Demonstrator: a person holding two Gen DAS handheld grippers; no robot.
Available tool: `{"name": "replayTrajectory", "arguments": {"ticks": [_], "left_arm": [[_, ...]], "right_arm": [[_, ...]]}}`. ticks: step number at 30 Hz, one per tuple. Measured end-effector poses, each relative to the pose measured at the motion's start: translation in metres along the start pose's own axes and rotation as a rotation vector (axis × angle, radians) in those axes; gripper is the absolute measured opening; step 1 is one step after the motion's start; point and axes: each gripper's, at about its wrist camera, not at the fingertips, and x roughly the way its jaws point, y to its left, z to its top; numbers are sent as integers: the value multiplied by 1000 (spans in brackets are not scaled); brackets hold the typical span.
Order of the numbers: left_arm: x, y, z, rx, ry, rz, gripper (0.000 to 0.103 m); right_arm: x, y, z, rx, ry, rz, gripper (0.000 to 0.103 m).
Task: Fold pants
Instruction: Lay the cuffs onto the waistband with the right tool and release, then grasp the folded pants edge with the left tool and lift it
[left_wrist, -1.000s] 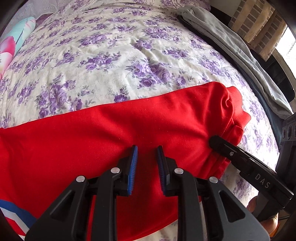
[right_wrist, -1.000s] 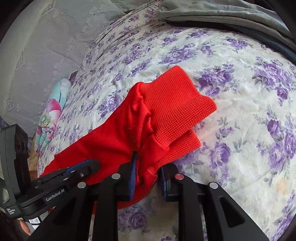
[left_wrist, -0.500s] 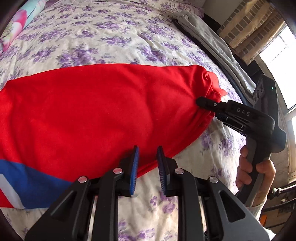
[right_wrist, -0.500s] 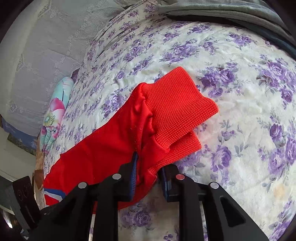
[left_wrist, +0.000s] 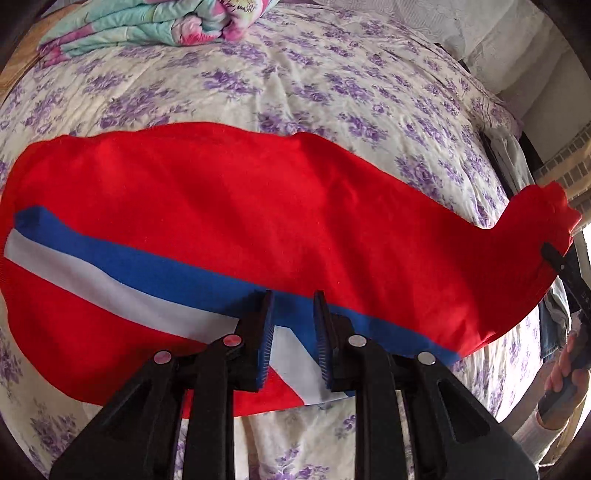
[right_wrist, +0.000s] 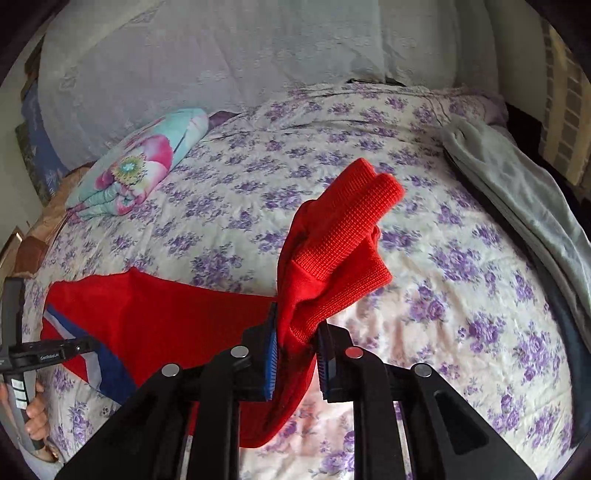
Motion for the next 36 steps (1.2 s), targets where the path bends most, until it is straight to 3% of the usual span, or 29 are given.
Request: {"name": "replayTrajectory", "arguments": {"ticks": [4, 9, 12, 13, 14, 17, 19, 21, 22, 23, 26, 29, 32, 34, 36], "left_arm": [[3, 8, -1, -18, 3, -42, 20], [5, 9, -2, -26, 5, -47, 19], [6, 8, -3, -16, 5, -45, 19], [7, 7, -2, -13, 5, -44, 19], [7, 7, -2, -12, 5, -45, 19], [8, 8, -1, -13, 5, -51, 19], [8, 9, -1, -13, 2, -56, 19], [9, 9, -1, -10, 0, -59, 20], [9, 9, -2, -9, -1, -60, 20], [9, 9, -2, -9, -1, -59, 20], [9, 9, -2, -8, 0, -57, 19], [8, 8, -2, 0, -2, -58, 19], [3, 4, -4, 20, -6, -73, 24], [-9, 0, -8, 32, -24, -136, 39], [-31, -1, -13, 37, -76, -179, 43]], "right_arm": [[15, 80, -5, -241, 34, 41, 17], [79, 135, -48, -362, 259, 83, 20], [73, 152, -59, -462, 230, 39, 39], [69, 153, -58, -476, 240, 42, 57], [62, 152, -56, -462, 247, 67, 62], [43, 142, -41, -341, 291, 234, 62], [31, 134, -29, -270, 249, 284, 62], [29, 129, -19, -235, 190, 262, 52], [33, 126, -14, -206, 181, 260, 19], [39, 123, -11, -168, 184, 270, 1], [67, 121, -12, -124, 217, 272, 3], [104, 120, -29, -66, 312, 288, 0], [103, 121, -35, -64, 245, 277, 0], [103, 119, -37, -39, 232, 285, 0], [100, 117, -39, -29, 212, 292, 0]]}}
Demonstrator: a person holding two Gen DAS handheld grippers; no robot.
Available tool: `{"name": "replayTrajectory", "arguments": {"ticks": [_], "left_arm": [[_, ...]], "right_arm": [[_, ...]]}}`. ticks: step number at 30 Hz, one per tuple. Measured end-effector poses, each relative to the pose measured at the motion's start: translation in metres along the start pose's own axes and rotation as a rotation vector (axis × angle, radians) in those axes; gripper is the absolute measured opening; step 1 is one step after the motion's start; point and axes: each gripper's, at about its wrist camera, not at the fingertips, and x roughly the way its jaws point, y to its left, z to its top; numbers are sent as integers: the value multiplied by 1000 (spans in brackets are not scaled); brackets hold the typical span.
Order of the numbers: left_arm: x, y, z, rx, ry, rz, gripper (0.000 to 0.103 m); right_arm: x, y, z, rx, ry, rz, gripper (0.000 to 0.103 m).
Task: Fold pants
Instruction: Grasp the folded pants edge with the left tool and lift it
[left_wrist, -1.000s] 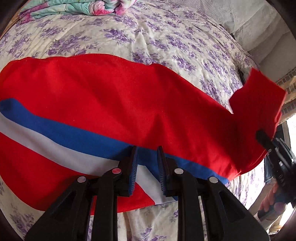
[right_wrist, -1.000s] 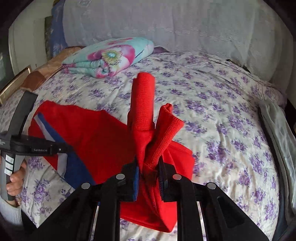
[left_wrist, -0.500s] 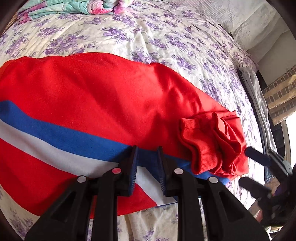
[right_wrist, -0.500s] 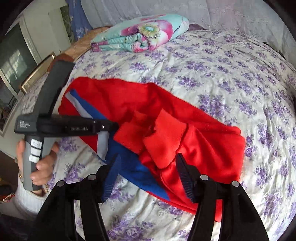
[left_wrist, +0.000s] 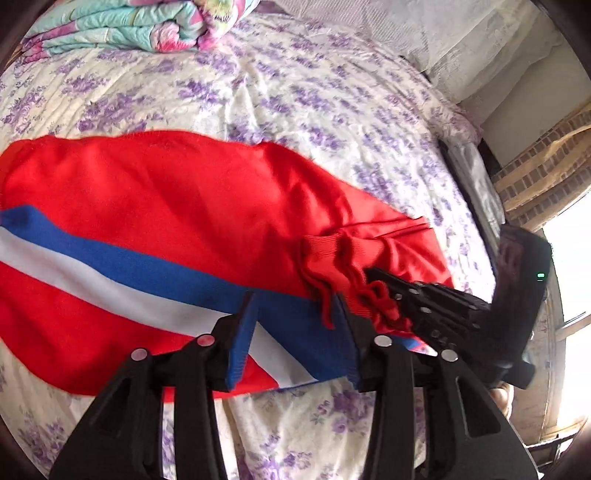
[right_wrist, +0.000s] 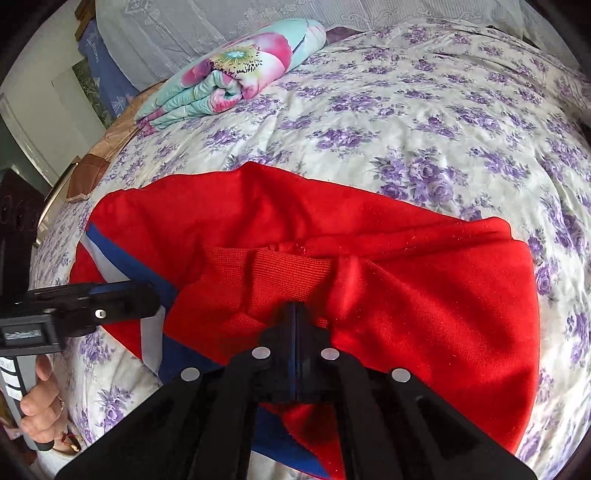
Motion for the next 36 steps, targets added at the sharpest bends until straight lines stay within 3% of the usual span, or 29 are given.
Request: {"name": "replayTrajectory", "arguments": {"ticks": [3, 4, 8, 10, 13, 18, 23, 26, 27, 28, 30, 33, 36], "left_arm": [[-45, 7, -5, -34, -90, -8, 56], [-62, 15, -8, -65, -125, 12, 63], [-113, 62, -23, -235, -221, 165, 72], [-124, 93, -32, -338, -235, 193, 74], [-122, 129, -41, -453, -208, 134, 74], [-99, 135, -42, -480, -187, 77, 76], [-60, 134, -27, -500, -165, 130, 83], [-46, 136, -14, -505, -190, 165, 88], [-44, 134, -7, -491, -196, 184, 77], [-42, 132, 0, -481, -182, 219, 44], [-44, 128, 9, -453, -178, 171, 18], [-59, 111, 14, -357, -267, 191, 16], [-55, 108, 12, -301, -299, 204, 16]], "right_arm": [[-21, 2, -2, 21, -33, 18, 5], [-33, 5, -3, 19, -55, 33, 5], [-76, 14, -13, 0, -153, 124, 6], [-85, 11, -21, 28, -153, 173, 6], [-84, 4, -30, 62, -101, 224, 6], [-93, -4, -54, 78, -97, 190, 6], [-99, -15, -74, 123, -107, 183, 6], [-98, -17, -83, 138, -100, 183, 6], [-97, -19, -87, 142, -95, 182, 6], [-95, -20, -89, 147, -86, 178, 6], [-88, -21, -92, 155, -60, 168, 6], [-76, -14, -88, 144, -10, 168, 6], [-65, 9, -68, 84, 35, 202, 6]]}}
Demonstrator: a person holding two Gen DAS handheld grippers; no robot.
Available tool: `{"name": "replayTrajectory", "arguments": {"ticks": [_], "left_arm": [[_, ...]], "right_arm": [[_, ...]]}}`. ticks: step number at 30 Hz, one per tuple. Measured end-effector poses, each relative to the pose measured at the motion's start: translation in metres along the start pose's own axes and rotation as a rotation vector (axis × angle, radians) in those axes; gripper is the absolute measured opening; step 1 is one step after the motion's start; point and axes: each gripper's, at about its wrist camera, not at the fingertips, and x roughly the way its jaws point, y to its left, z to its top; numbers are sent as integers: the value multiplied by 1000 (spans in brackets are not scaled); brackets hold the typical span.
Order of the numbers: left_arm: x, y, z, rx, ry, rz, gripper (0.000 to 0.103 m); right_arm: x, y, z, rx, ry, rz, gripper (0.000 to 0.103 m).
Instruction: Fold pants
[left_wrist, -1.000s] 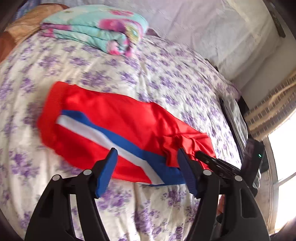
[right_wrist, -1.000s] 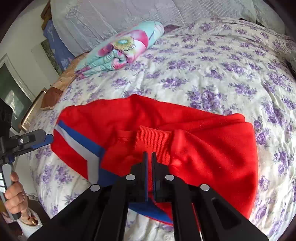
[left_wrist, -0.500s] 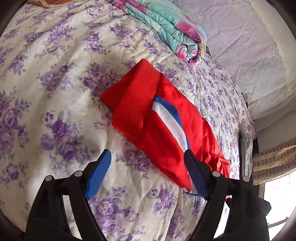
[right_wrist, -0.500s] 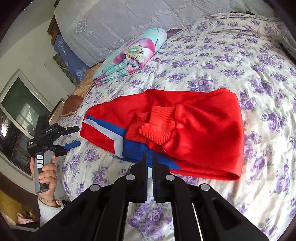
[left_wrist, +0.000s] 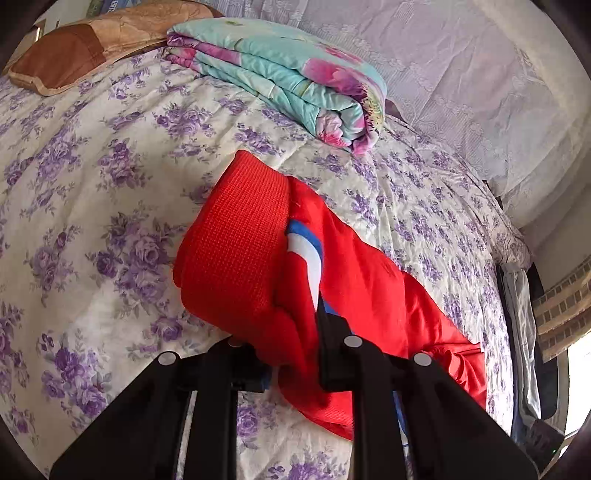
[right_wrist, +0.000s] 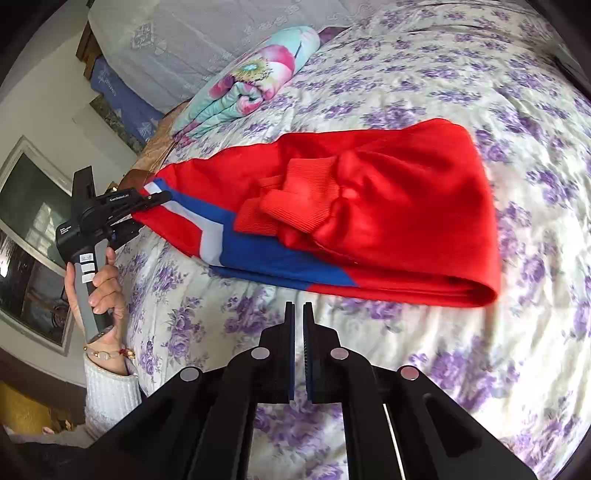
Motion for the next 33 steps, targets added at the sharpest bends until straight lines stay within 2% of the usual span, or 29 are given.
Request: {"name": "replayTrajectory", "arguments": {"ticks": [3, 4, 5, 6, 7, 10, 12, 15, 17, 26, 29, 31, 33], "left_arm": [[16, 20, -4, -52, 37, -39, 17], [19, 27, -5, -74, 46, -75, 17], [19, 32, -5, -87, 50, -104, 17], [17, 34, -5, -88, 50, -121, 17], [17, 35, -4, -86, 50, -130, 17], [19, 34, -5, -88, 54, -136, 17], [18, 34, -6, -88, 52, -141, 17], [17, 33, -7, -83, 48, -141, 17], [16, 32, -8, -77, 45, -141, 17], [11, 23, -8, -38, 12, -116, 17], [3, 15, -7, -2, -21, -117, 17], [-7, 3, -8, 49, -49, -96, 17], [-18, -12, -8, 103, -77, -76, 17]], "right_arm": [[19, 30, 33, -90, 35, 12, 6], [27, 40, 45, -120, 41, -2, 11], [36, 48, 57, -143, 48, -19, 25], [47, 54, 69, -161, 58, -38, 31], [59, 60, 79, -178, 69, -64, 32], [91, 69, 103, -198, 108, -98, 30], [108, 68, 111, -182, 135, -107, 22], [137, 60, 111, -155, 189, -138, 13], [143, 55, 109, -149, 168, -127, 8], [141, 61, 104, -213, 118, -140, 8], [113, 55, 105, -143, 96, -113, 11], [60, 52, 104, -133, -33, -72, 11], [4, 40, 97, -120, -163, -85, 12]]}}
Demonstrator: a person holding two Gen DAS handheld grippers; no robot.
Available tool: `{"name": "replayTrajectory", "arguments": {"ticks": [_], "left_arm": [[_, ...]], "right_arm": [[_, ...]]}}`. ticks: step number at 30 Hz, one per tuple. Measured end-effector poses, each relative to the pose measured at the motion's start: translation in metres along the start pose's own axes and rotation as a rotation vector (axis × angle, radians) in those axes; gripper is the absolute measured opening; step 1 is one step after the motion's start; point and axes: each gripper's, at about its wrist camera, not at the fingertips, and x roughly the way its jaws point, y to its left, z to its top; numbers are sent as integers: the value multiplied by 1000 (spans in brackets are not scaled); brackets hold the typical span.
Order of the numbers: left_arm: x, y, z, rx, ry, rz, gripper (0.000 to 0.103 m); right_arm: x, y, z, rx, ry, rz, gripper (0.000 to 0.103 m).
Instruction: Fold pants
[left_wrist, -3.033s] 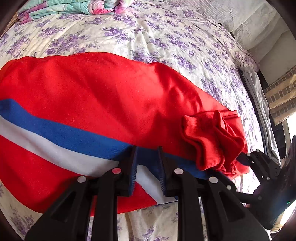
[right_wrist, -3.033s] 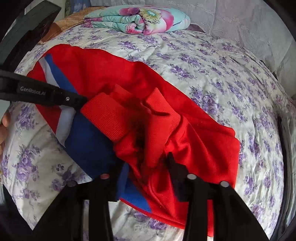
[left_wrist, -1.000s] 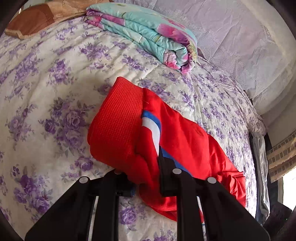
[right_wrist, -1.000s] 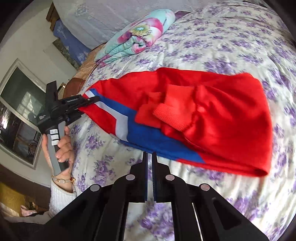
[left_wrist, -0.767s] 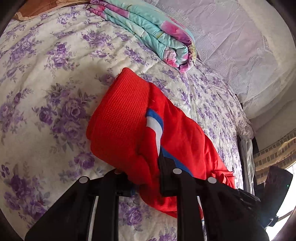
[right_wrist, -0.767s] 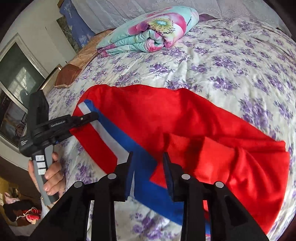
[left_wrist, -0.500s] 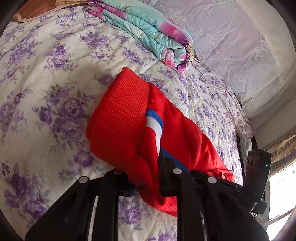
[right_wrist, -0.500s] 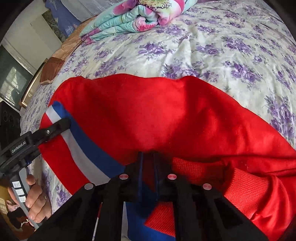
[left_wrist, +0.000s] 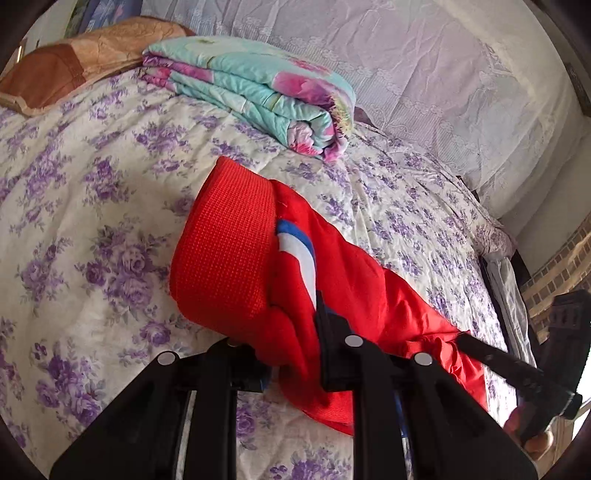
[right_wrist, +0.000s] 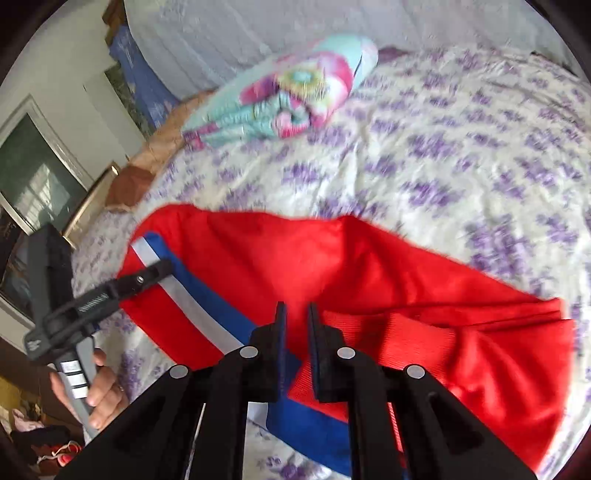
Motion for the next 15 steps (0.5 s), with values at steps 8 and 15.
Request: {"name": "replayTrajectory", "arguments": {"ticks": [8, 15], "left_arm": [[-44, -109, -6, 280, -46, -96, 17], [3, -218, -52, 530, 110, -111, 16]], "right_arm": [[-131, -112, -66, 301, -179, -104, 14], [-158, -152, -127, 437, -206, -104, 14]]}}
